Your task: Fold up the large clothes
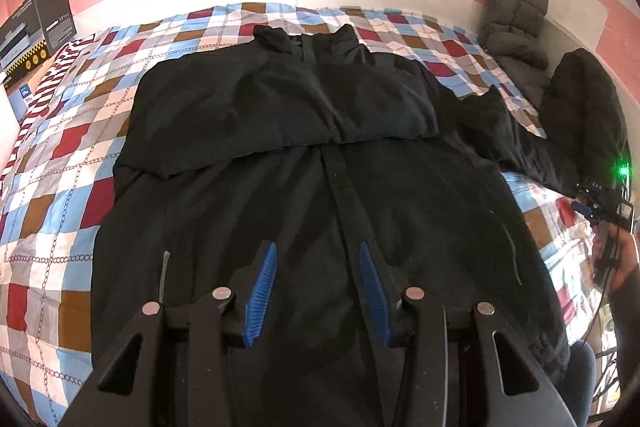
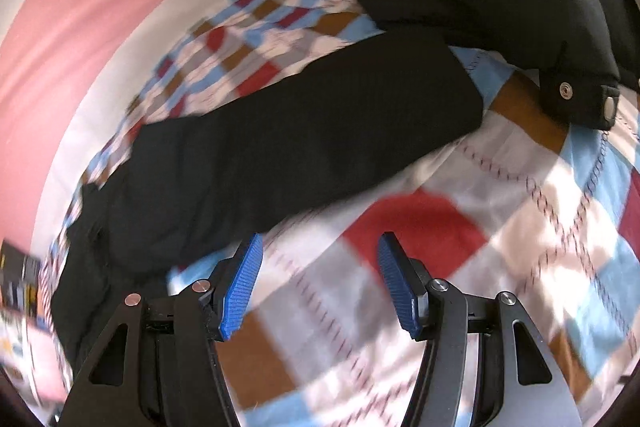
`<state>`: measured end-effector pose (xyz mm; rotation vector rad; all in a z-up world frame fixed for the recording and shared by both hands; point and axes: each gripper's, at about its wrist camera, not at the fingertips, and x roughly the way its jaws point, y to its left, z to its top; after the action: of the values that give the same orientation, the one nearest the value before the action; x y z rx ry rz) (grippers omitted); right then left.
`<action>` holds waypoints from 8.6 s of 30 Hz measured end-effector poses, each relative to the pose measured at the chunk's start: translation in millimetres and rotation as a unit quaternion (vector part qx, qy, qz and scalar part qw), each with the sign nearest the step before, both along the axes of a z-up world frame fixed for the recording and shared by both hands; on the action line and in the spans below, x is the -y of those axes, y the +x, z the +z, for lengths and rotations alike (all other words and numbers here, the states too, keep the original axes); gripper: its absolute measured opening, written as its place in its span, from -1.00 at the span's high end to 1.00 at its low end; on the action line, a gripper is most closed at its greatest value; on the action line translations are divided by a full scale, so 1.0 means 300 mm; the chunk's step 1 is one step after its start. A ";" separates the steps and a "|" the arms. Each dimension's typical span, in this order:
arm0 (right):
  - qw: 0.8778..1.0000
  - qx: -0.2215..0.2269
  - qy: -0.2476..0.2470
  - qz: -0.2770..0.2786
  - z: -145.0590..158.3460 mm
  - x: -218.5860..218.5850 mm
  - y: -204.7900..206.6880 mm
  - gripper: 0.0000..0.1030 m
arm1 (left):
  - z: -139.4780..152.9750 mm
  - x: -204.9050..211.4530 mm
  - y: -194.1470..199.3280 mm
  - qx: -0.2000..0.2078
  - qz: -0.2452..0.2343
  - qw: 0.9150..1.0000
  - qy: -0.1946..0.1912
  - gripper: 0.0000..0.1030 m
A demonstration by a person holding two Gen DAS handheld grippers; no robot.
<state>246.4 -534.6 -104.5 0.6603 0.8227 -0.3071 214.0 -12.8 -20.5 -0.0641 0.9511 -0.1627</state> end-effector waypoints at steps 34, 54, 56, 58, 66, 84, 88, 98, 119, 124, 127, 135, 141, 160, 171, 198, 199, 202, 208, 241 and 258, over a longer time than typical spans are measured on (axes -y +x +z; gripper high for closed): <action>0.969 0.202 -0.078 0.123 0.700 -0.349 0.266 0.71 | -0.070 -0.242 0.114 0.008 0.085 0.996 -0.025 0.12; 0.900 0.089 -0.078 0.419 0.400 -1.407 0.565 0.61 | -0.113 -0.539 0.042 0.016 0.154 0.987 -0.042 0.12; 0.892 0.056 -0.079 0.441 0.310 -1.470 0.575 0.46 | -0.115 -0.557 0.042 0.015 0.159 0.986 -0.042 0.12; 0.884 0.026 -0.057 0.463 0.232 -1.502 0.579 0.26 | -0.114 -0.570 0.042 0.015 0.163 0.986 -0.042 0.12; 0.886 0.082 -0.006 0.456 0.289 -1.309 0.465 -0.15 | -0.060 -0.524 0.111 0.032 0.142 0.988 -0.051 0.11; 0.945 0.002 -0.047 0.322 0.006 -0.921 0.530 0.48 | -0.072 -0.220 0.584 0.026 0.082 0.994 -0.064 0.00; 0.940 0.005 -0.041 0.339 0.038 -0.907 0.523 0.48 | -0.082 -0.223 0.555 0.024 0.091 0.994 -0.060 0.00; 0.969 0.050 -0.062 0.234 0.141 -0.680 0.623 0.48 | -0.128 -0.112 0.701 0.039 0.057 0.997 0.045 0.00; 0.953 -0.033 -0.124 0.276 0.022 -0.731 0.513 0.49 | -0.227 -0.235 0.582 0.008 0.078 0.996 0.047 0.04; 0.956 -0.022 -0.122 0.267 0.089 -0.732 0.467 0.49 | -0.163 -0.250 0.530 0.012 0.094 0.995 0.040 0.08; 0.953 0.001 -0.127 0.275 0.161 -0.751 0.370 0.48 | -0.107 -0.251 0.444 0.026 0.090 0.995 0.037 0.08; 0.941 0.042 -0.143 0.303 0.275 -0.847 0.063 0.13 | 0.011 -0.259 0.133 0.056 0.087 0.995 0.017 0.08; 0.936 0.050 -0.148 0.315 0.310 -0.903 -0.155 0.08 | 0.044 -0.243 -0.065 0.055 0.079 0.995 0.018 0.08; 0.920 0.061 -0.189 0.338 0.360 -1.029 -0.577 -0.02 | 0.090 -0.191 -0.514 0.046 0.060 0.997 0.007 0.07; 0.916 0.051 -0.192 0.348 0.317 -1.041 -0.687 -0.02 | 0.084 -0.167 -0.600 0.042 0.052 0.998 0.009 0.07; 0.917 0.046 -0.185 0.351 0.287 -1.039 -0.753 -0.06 | 0.088 -0.120 -0.666 0.042 0.039 0.998 0.022 0.05; 0.916 0.046 -0.185 0.352 0.285 -1.039 -0.753 -0.06 | 0.087 -0.120 -0.667 0.042 0.039 0.998 0.022 0.05; 0.916 0.045 -0.186 0.352 0.282 -1.042 -0.753 -0.07 | 0.086 -0.120 -0.667 0.042 0.040 0.998 0.021 0.05; 0.917 0.041 -0.185 0.352 0.270 -1.040 -0.752 -0.07 | 0.064 -0.139 -0.661 0.035 0.047 0.998 0.020 0.05; 0.958 -0.094 -0.049 0.268 -0.066 -0.601 -0.512 -0.36 | -0.286 -0.531 -0.515 -0.087 0.156 0.983 -0.046 -0.23; 0.950 -0.114 0.060 0.285 -0.101 -0.581 -0.556 -0.05 | -0.306 -0.491 -0.573 -0.103 0.122 0.983 -0.095 -0.06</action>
<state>79.8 -360.4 -134.7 0.4764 1.2215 0.1991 42.1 134.3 -112.2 -0.3777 1.1223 -0.0183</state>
